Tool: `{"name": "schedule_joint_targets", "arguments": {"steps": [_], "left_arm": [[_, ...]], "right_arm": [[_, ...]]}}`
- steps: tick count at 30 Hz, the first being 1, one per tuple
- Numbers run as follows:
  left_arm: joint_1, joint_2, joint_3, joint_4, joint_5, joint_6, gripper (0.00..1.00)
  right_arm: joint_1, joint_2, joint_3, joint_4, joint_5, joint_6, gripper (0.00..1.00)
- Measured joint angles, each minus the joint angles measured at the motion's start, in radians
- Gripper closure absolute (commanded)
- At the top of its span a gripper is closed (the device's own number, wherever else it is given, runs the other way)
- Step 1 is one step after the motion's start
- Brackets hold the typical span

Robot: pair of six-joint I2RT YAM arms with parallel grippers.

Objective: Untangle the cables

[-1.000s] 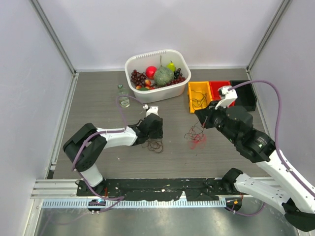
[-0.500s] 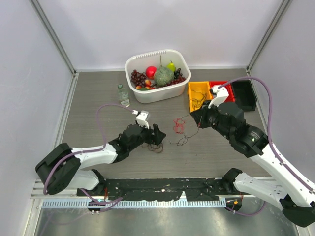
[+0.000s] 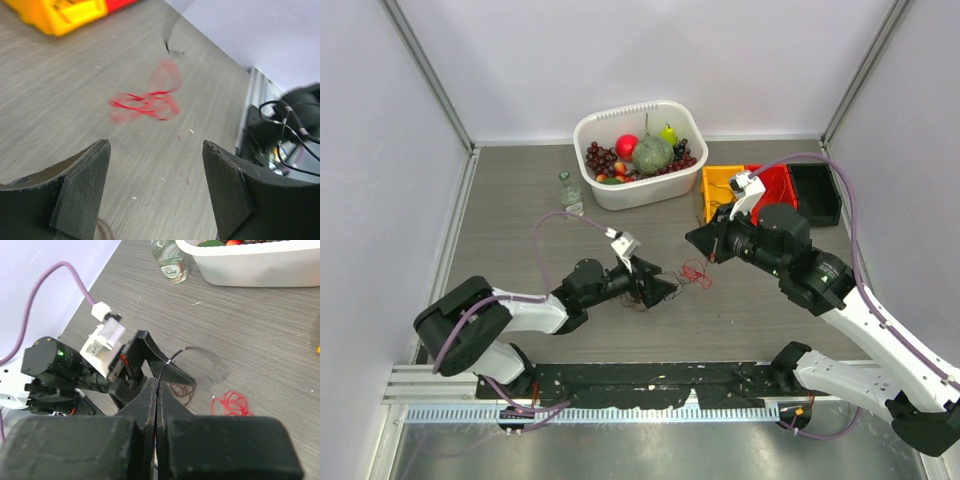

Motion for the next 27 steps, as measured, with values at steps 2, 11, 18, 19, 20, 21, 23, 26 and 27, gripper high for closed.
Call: {"name": "schedule_joint_targets", "arguments": {"steps": [2, 11, 18, 19, 20, 21, 23, 26, 27], "left_arm": [[-0.018, 0.046, 0.021, 0.035, 0.068, 0.001, 0.2], [-0.058, 0.12, 0.095, 0.029, 0.078, 0.031, 0.3], [-0.057, -0.004, 0.071, -0.092, -0.001, 0.058, 0.29], [-0.057, -0.039, 0.048, -0.09, -0.017, 0.06, 0.26], [-0.057, -0.075, 0.019, -0.084, -0.042, 0.062, 0.22], [-0.057, -0.109, -0.01, -0.08, -0.076, 0.063, 0.19], [-0.057, -0.166, -0.061, -0.078, -0.155, 0.061, 0.16], [-0.057, -0.217, -0.106, -0.08, -0.286, 0.041, 0.15], [-0.056, -0.224, -0.113, -0.08, -0.325, 0.035, 0.15]], "right_arm": [[0.0, 0.0, 0.0, 0.006, -0.014, 0.001, 0.99], [0.0, 0.0, 0.0, 0.041, -0.06, 0.022, 0.99], [0.002, -0.008, 0.003, -0.004, 0.044, 0.022, 0.99], [0.002, -0.01, 0.004, -0.026, 0.091, 0.021, 0.99], [0.002, -0.012, 0.005, -0.051, 0.147, 0.021, 0.99], [0.002, -0.014, 0.005, -0.076, 0.203, 0.021, 0.99], [0.002, -0.02, 0.005, -0.127, 0.321, 0.026, 0.99], [0.002, -0.024, 0.005, -0.187, 0.469, 0.037, 0.99], [0.002, -0.022, 0.004, -0.207, 0.52, 0.047, 0.99]]}}
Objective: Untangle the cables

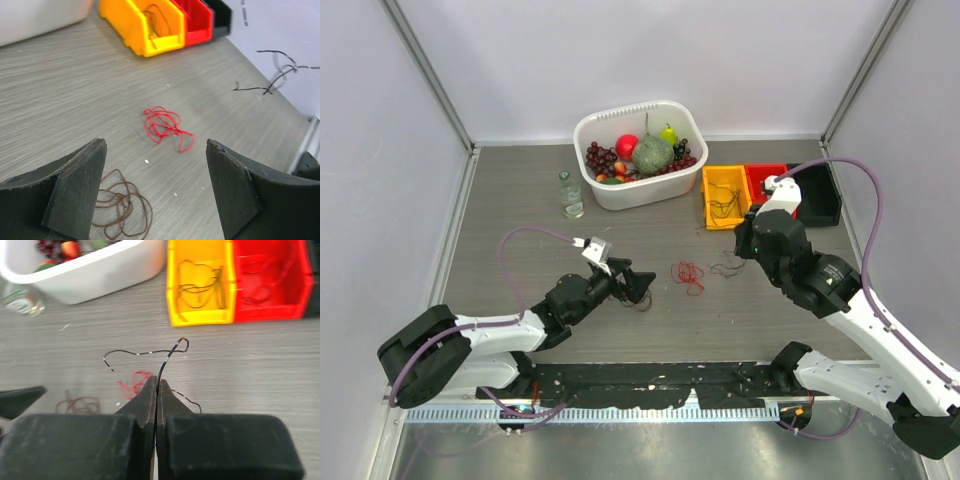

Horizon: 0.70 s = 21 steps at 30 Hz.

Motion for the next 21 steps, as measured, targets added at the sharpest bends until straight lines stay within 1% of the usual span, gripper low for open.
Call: {"name": "schedule_joint_targets", "arguments": {"steps": [2, 4, 7, 9, 12, 13, 14, 15, 16, 17, 18, 19, 20, 21], "left_arm": [[0.001, -0.002, -0.005, -0.002, -0.059, -0.009, 0.15], [0.001, -0.002, -0.005, -0.005, -0.09, -0.019, 0.15], [0.001, -0.002, -0.005, -0.006, -0.113, -0.024, 0.16], [0.001, -0.002, -0.005, -0.007, -0.118, -0.025, 0.16], [0.001, -0.002, -0.005, -0.008, -0.124, -0.026, 0.16], [0.001, -0.002, -0.005, -0.008, -0.124, -0.026, 0.16], [0.001, -0.002, -0.005, -0.008, -0.124, -0.026, 0.16], [0.001, -0.002, -0.005, -0.008, -0.124, -0.026, 0.16], [0.001, -0.002, -0.005, -0.008, -0.124, -0.026, 0.16], [0.001, -0.002, -0.005, -0.009, -0.124, -0.026, 0.16], [0.001, -0.002, -0.005, -0.009, -0.124, -0.026, 0.16], [0.001, -0.002, -0.005, -0.009, -0.124, -0.026, 0.16], [0.001, -0.002, -0.005, -0.009, -0.124, -0.027, 0.16], [0.001, -0.002, -0.005, -0.01, -0.124, -0.027, 0.16]], "right_arm": [[0.0, 0.012, -0.003, -0.029, 0.088, 0.016, 0.99], [0.0, 0.037, -0.015, -0.041, 0.164, 0.033, 0.99], [-0.013, 0.1, -0.081, -0.047, 0.283, 0.072, 0.98], [-0.036, 0.161, -0.126, -0.053, 0.32, 0.095, 0.96], [-0.105, 0.267, -0.197, -0.06, 0.32, 0.127, 0.92], [-0.131, 0.293, -0.216, -0.061, 0.304, 0.133, 0.89], [-0.154, 0.314, -0.232, -0.064, 0.28, 0.137, 0.82], [-0.174, 0.33, -0.242, -0.069, 0.255, 0.142, 0.79], [-0.192, 0.338, -0.248, -0.071, 0.224, 0.148, 0.73], [-0.204, 0.339, -0.249, -0.071, 0.196, 0.152, 0.69], [-0.222, 0.338, -0.249, -0.068, 0.15, 0.157, 0.6], [-0.24, 0.335, -0.249, -0.063, 0.094, 0.161, 0.54], [-0.258, 0.332, -0.249, -0.06, 0.04, 0.166, 0.41], [-0.272, 0.33, -0.25, -0.058, 0.002, 0.169, 0.39]]}}
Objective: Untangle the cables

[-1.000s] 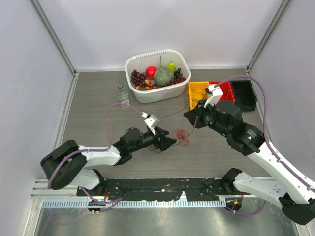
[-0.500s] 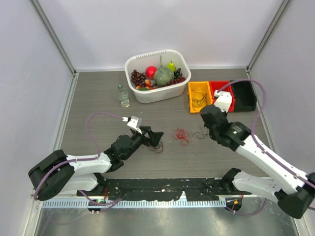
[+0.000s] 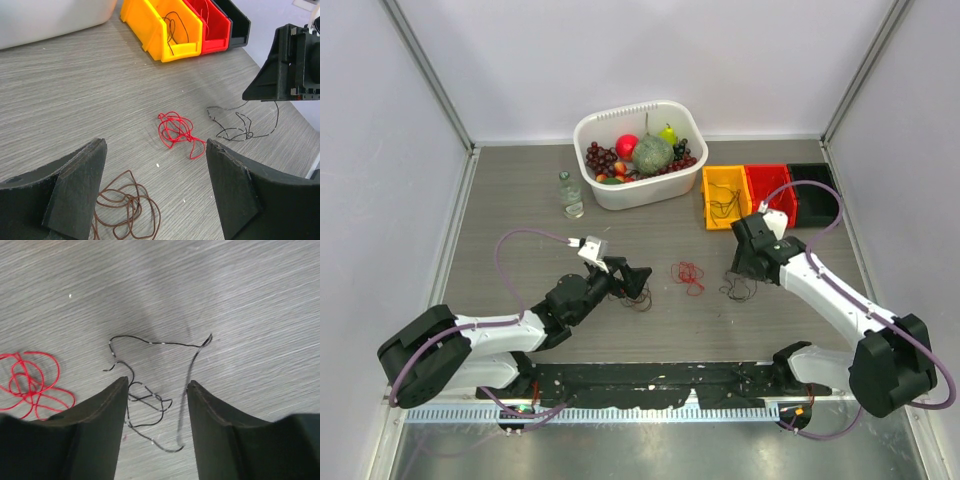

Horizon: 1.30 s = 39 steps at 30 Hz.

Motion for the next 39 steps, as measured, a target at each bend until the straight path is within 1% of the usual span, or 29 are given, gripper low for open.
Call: {"name": "schedule_joint_targets", "arguments": {"steps": [1, 2, 3, 8, 12, 15, 21, 23, 24, 26, 27, 28, 29, 31, 32, 33, 37, 39], "left_arm": [[0.0, 0.0, 0.0, -0.001, 0.0, 0.0, 0.16], [0.0, -0.001, 0.0, -0.001, 0.0, 0.0, 0.16], [0.0, -0.001, 0.0, -0.001, 0.0, 0.0, 0.16], [0.0, -0.003, 0.0, -0.002, 0.0, 0.0, 0.16], [0.0, -0.008, 0.0, -0.003, 0.0, 0.0, 0.16], [0.0, -0.013, 0.0, -0.003, 0.001, 0.0, 0.16], [0.0, -0.013, 0.0, -0.008, 0.001, 0.0, 0.16], [0.0, -0.013, 0.0, -0.01, 0.001, 0.0, 0.16], [0.0, -0.013, 0.0, -0.01, 0.001, 0.0, 0.16], [0.0, -0.013, 0.0, -0.01, 0.002, 0.0, 0.16], [0.0, -0.013, 0.0, -0.01, 0.002, 0.0, 0.16], [0.0, -0.013, 0.0, -0.01, 0.002, 0.0, 0.16], [0.0, -0.013, 0.0, -0.01, 0.002, 0.0, 0.16], [0.0, -0.013, 0.0, -0.01, 0.002, 0.0, 0.16], [0.0, -0.013, 0.0, -0.01, 0.003, 0.0, 0.16], [0.0, -0.013, 0.0, -0.01, 0.004, 0.0, 0.16], [0.0, -0.013, 0.0, -0.01, 0.005, 0.0, 0.16], [0.0, -0.013, 0.0, -0.01, 0.005, 0.0, 0.16]], "right_arm": [[-0.018, -0.005, -0.002, 0.004, -0.047, 0.005, 0.29], [-0.032, -0.012, -0.005, 0.004, -0.086, 0.007, 0.29], [-0.045, -0.02, -0.008, 0.003, -0.12, 0.013, 0.22], [-0.076, -0.06, -0.018, 0.001, -0.254, 0.028, 0.2], [-0.082, -0.056, -0.02, -0.007, -0.299, 0.032, 0.22], [-0.084, -0.021, -0.024, -0.008, -0.323, 0.03, 0.26], [-0.051, 0.071, -0.052, -0.002, -0.34, 0.027, 0.28], [-0.037, 0.089, -0.059, -0.002, -0.338, 0.027, 0.35], [-0.031, 0.094, -0.063, -0.001, -0.338, 0.027, 0.45], [-0.024, 0.098, -0.078, 0.007, -0.333, 0.024, 0.56], [-0.024, 0.1, -0.089, 0.014, -0.328, 0.026, 0.59], [-0.024, 0.101, -0.095, 0.016, -0.326, 0.023, 0.68], [-0.024, 0.105, -0.102, 0.02, -0.323, 0.026, 0.72], [-0.024, 0.119, -0.108, 0.026, -0.323, 0.028, 0.92], [-0.024, 0.127, -0.109, 0.031, -0.323, 0.029, 0.97], [-0.024, 0.134, -0.109, 0.036, -0.323, 0.034, 0.99], [-0.024, 0.131, -0.087, 0.026, -0.298, 0.044, 0.99], [-0.029, 0.116, -0.037, 0.004, -0.267, 0.045, 0.99]]}}
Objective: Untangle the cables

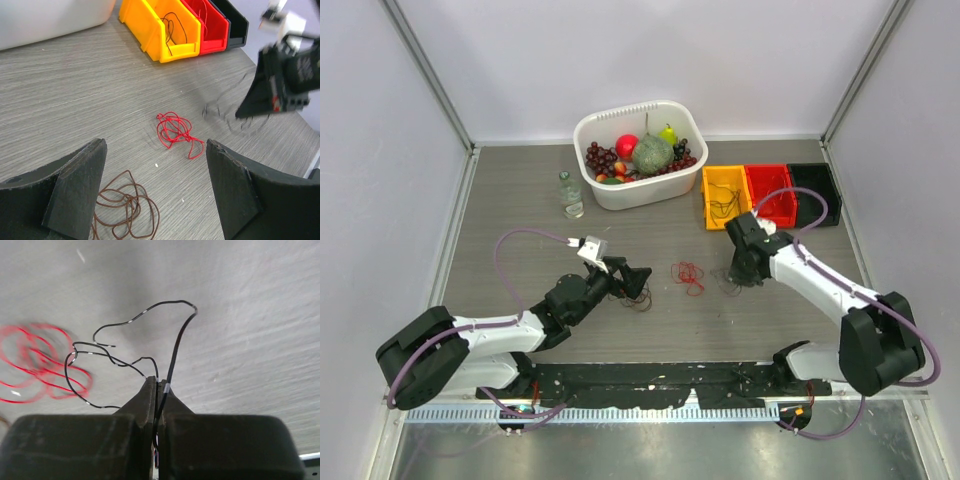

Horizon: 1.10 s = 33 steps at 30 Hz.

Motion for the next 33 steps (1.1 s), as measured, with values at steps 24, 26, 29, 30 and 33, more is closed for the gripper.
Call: {"name": "schedule_joint_targets", "arguments": {"steps": [24, 26, 29, 30, 33], "left_arm": [[0.0, -0.003, 0.0, 0.001, 0.0, 0.0, 0.15], [0.001, -0.003, 0.0, 0.001, 0.0, 0.0, 0.15], [0.001, -0.002, 0.0, 0.001, 0.0, 0.0, 0.15], [0.001, -0.002, 0.0, 0.001, -0.001, 0.0, 0.15], [0.001, -0.002, 0.0, 0.001, 0.0, 0.0, 0.15]], "right_arm": [[-0.567, 0.57, 0.814, 0.08, 0.393, -0.268, 0.99], [-0.604, 0.627, 0.837, 0.109, 0.359, -0.28, 0.99], [-0.623, 0.703, 0.883, 0.129, 0.338, -0.304, 0.99], [-0.622, 0.724, 0.903, 0.132, 0.333, -0.312, 0.99], [-0.613, 0.797, 0.989, 0.133, 0.319, -0.334, 0.87]]}}
